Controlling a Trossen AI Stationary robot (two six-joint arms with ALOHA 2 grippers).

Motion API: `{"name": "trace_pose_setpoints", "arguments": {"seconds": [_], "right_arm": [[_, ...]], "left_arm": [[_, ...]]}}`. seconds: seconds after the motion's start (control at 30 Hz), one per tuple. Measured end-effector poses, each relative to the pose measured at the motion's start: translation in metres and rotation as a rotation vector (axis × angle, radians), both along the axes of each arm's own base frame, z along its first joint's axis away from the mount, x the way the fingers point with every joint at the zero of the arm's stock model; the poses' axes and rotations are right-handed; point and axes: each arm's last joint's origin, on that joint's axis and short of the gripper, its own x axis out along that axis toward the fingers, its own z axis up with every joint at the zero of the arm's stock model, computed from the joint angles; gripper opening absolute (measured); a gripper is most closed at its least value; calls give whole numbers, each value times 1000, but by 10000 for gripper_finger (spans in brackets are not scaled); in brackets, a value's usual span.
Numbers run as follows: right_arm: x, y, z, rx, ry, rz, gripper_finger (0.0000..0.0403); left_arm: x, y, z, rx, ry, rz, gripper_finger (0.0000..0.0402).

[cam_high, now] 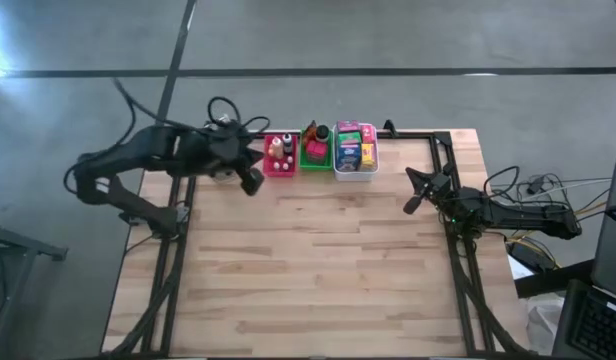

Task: Pick & Place Kitchen Items
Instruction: Return to Home Position

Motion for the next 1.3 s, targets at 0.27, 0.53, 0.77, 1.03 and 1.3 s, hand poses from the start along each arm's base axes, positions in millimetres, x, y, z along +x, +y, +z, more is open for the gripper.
{"name": "trace_pose_setpoints", "arguments": {"seconds": [0.27, 0.53, 0.77, 1.03, 1.3], "right_arm": [[0, 0, 0, 0, 0, 0, 8], [0, 0, 0, 0, 0, 0, 8], [0, 0, 0, 0, 0, 0, 8], [0, 0, 0, 0, 0, 0, 8], [0, 0, 0, 0, 0, 0, 8]], "left_arm": [[-27, 2, -13, 43, -3, -100, 1], [-67, 1, -58, 74, -168, -127, 1], [-97, -1, -115, 114, -198, -181, 1], [-118, -4, -179, 91, -179, -253, 1], [-127, -8, -218, 149, -277, -424, 1]]}}
